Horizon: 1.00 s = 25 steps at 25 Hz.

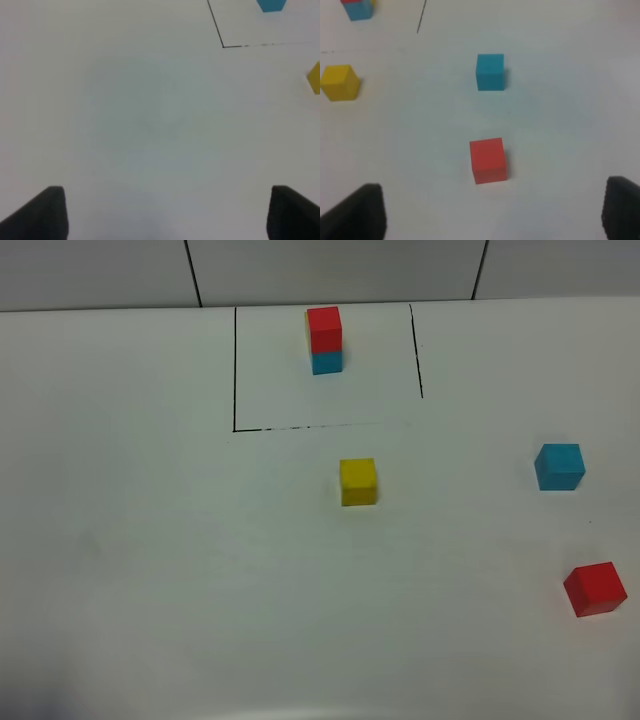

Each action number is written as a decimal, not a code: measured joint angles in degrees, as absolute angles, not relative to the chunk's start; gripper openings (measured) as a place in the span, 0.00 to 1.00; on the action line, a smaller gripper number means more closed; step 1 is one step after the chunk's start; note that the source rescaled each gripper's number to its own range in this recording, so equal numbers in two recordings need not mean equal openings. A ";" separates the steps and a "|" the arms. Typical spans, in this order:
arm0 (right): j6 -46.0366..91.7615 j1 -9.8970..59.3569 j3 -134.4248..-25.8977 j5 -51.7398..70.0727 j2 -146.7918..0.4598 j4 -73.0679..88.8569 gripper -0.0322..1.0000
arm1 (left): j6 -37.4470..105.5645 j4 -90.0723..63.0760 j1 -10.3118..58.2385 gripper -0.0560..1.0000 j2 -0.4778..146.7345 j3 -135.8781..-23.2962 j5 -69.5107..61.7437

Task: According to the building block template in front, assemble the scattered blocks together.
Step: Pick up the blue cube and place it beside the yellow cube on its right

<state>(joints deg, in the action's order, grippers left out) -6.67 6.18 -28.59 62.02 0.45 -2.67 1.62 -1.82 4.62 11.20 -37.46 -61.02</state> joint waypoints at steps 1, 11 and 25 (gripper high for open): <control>-6.67 6.18 -28.59 62.02 0.45 -2.67 0.76 | 2.22 -2.73 4.62 0.91 9.91 -36.25 -61.02; -6.67 6.18 -28.59 62.02 0.45 -2.67 0.76 | 6.45 -5.06 4.62 0.90 0.05 -29.03 -60.49; -6.73 6.18 -28.59 62.02 0.45 -2.72 0.76 | 6.52 -5.24 4.62 0.90 -0.14 -28.97 -60.44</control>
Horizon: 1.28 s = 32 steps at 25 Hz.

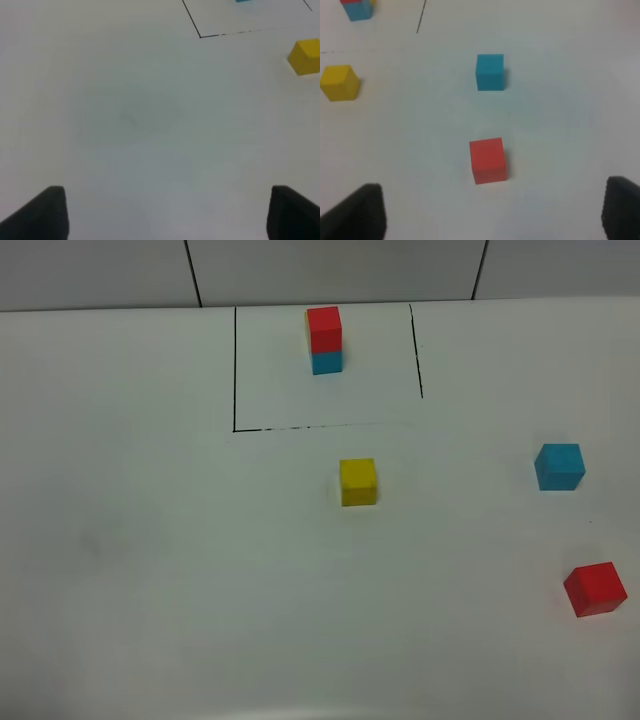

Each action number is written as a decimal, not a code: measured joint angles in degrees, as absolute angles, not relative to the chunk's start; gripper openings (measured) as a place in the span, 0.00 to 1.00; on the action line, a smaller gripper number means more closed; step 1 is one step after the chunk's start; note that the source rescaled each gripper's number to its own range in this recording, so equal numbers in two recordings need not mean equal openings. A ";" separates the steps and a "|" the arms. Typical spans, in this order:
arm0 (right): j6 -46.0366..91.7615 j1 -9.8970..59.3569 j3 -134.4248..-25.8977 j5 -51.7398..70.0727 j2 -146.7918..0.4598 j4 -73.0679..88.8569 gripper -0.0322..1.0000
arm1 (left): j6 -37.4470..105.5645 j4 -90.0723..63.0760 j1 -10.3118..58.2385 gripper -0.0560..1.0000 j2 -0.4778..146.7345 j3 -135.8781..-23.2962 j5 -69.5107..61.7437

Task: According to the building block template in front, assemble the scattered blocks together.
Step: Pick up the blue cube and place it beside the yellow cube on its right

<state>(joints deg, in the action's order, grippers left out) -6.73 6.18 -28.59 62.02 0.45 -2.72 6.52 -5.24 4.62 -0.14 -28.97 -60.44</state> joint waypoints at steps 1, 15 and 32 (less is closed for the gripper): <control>-6.73 6.18 -28.59 62.02 0.45 -2.72 0.76 | 6.52 -5.24 4.62 0.90 -0.14 -28.97 -60.44; -6.66 6.18 -28.59 62.02 0.45 -2.72 0.76 | 6.47 -5.24 4.62 0.90 -0.14 -28.97 -60.44; -6.71 6.18 -28.88 62.07 -6.87 -2.78 0.94 | 6.47 -5.25 4.62 0.90 -0.14 -28.97 -60.44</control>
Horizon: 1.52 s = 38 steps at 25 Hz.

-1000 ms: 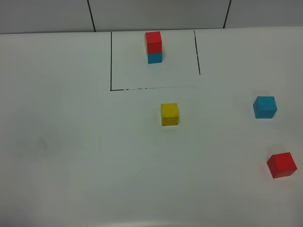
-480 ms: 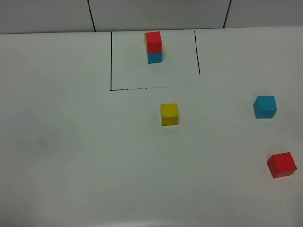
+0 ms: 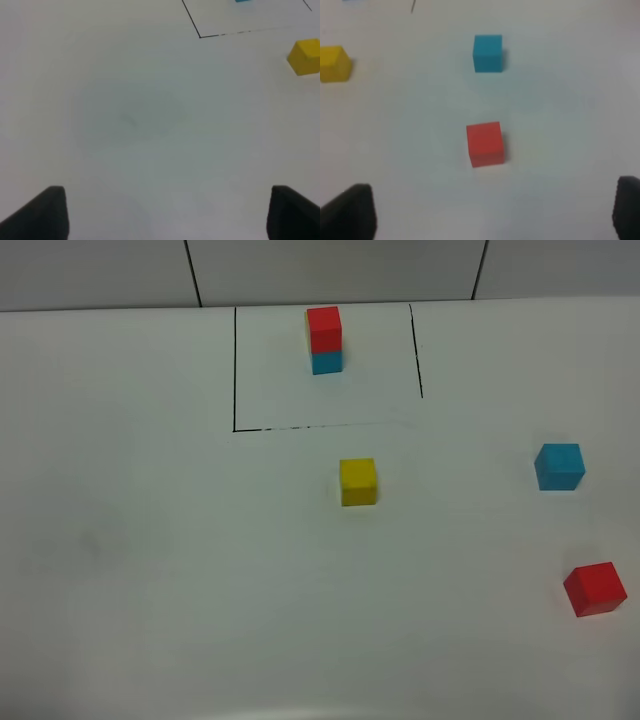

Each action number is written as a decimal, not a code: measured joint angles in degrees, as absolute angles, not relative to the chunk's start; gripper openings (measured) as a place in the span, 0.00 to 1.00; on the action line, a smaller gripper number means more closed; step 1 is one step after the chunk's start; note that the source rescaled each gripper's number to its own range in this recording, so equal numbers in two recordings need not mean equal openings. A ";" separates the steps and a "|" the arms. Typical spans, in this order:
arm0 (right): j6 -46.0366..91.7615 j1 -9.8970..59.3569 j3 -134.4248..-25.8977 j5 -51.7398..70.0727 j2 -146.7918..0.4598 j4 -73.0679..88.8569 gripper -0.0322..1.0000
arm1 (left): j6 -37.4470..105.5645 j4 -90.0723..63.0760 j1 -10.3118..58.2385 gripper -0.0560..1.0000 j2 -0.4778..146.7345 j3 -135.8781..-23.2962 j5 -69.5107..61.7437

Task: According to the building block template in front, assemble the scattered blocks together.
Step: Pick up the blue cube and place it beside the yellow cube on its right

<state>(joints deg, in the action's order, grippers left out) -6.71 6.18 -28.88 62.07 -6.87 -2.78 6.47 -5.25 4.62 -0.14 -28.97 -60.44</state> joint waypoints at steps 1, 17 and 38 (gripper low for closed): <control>-6.71 6.18 -29.28 61.99 -9.24 -2.99 0.96 | 6.47 -5.25 4.62 0.90 -0.14 -28.97 -60.44; -5.16 6.18 -42.92 53.87 -57.12 -7.40 1.00 | 6.47 -5.25 4.62 0.90 -0.14 -28.97 -60.44; -5.18 6.11 -43.79 42.31 -73.10 -8.70 1.00 | 6.40 -5.25 4.62 0.90 -0.14 -28.97 -60.44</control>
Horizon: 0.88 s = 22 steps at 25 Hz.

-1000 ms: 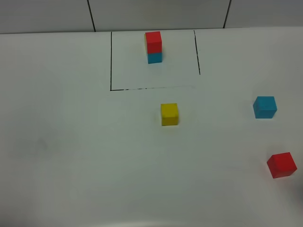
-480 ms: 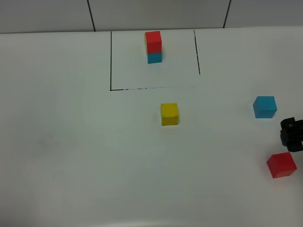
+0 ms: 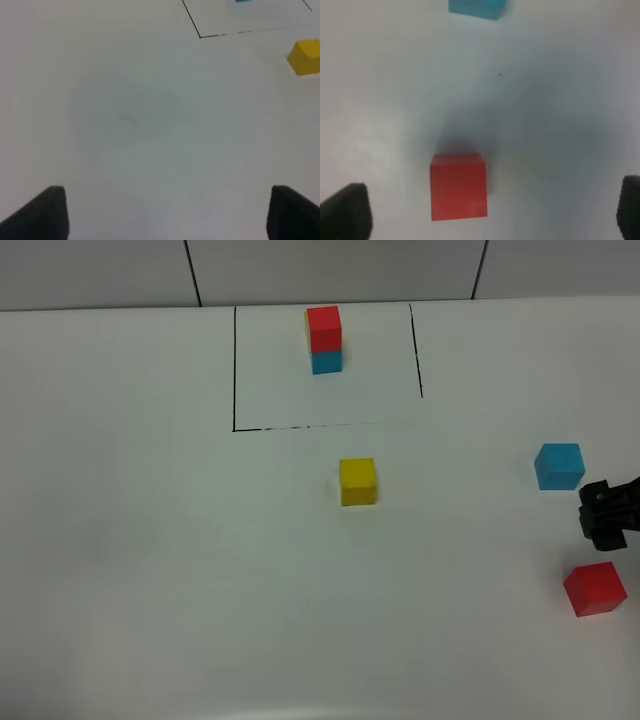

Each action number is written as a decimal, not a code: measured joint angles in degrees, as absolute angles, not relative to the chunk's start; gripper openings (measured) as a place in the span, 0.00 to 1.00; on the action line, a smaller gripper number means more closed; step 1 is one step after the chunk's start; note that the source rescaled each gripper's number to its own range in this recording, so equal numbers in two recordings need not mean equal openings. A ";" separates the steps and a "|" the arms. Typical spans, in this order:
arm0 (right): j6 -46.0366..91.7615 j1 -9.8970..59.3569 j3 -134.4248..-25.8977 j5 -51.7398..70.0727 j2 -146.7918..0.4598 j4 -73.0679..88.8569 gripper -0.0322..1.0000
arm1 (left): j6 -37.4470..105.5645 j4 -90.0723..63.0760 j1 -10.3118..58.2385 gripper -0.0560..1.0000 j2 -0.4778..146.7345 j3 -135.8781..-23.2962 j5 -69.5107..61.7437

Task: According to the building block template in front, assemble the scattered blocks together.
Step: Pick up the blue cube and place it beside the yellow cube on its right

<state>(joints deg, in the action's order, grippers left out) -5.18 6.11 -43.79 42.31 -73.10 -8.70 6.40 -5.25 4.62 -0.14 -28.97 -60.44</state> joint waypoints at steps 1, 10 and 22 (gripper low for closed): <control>-5.18 5.91 -44.17 42.19 -73.10 -8.84 1.00 | 6.40 -5.25 4.62 0.90 -0.14 -28.97 -60.44; -5.06 4.45 -47.46 42.86 -74.73 -9.36 1.00 | 6.40 -5.25 4.62 0.90 -0.14 -28.97 -60.44; 0.00 3.90 -59.50 43.58 -90.00 -5.51 1.00 | 6.40 -5.25 4.62 0.90 -0.14 -28.97 -60.44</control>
<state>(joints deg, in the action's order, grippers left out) 0.00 3.90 -59.50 43.58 -90.00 -5.51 6.40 -5.25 4.62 -0.14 -28.97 -60.44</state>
